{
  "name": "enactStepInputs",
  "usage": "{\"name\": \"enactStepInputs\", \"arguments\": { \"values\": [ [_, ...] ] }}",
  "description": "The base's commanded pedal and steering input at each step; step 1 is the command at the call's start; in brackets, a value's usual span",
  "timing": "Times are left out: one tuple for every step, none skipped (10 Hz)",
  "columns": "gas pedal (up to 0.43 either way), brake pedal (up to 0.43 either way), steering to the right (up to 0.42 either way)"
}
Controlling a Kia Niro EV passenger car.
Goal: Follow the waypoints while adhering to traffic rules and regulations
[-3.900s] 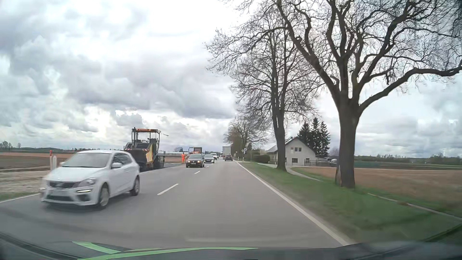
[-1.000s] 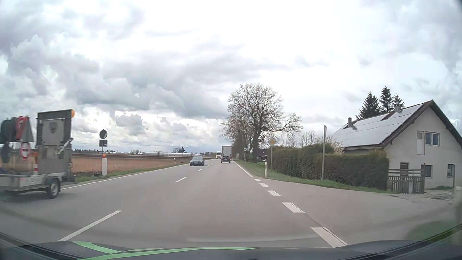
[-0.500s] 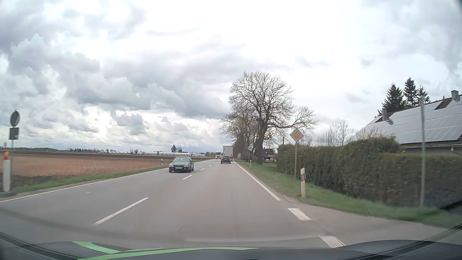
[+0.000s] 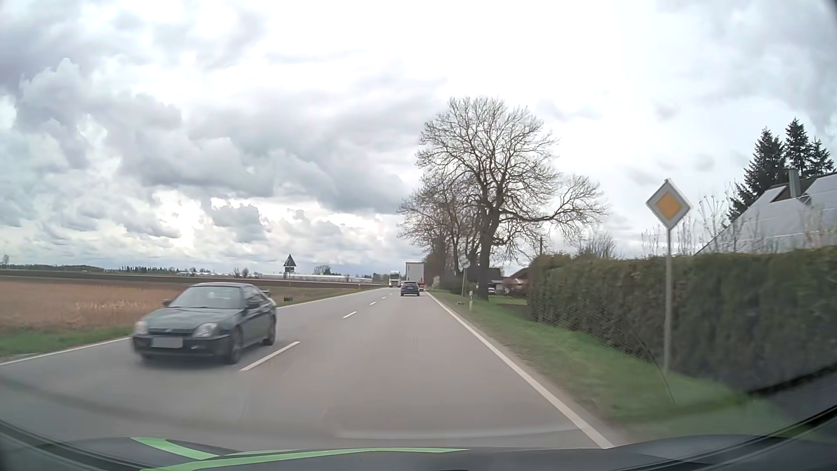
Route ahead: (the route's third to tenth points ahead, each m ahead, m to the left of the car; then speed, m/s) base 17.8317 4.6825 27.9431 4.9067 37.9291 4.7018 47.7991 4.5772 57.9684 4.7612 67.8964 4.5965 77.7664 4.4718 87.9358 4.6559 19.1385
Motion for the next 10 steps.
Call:
{"name": "enactStepInputs", "arguments": {
  "values": [
    [0.197,0.0,0.001],
    [0.197,0.0,0.001],
    [0.197,0.0,0.002],
    [0.197,0.0,0.002],
    [0.197,0.0,0.002],
    [0.197,0.0,0.003],
    [0.197,0.0,0.002],
    [0.197,0.0,0.003],
    [0.197,0.0,0.003],
    [0.189,0.0,0.003]
  ]
}}
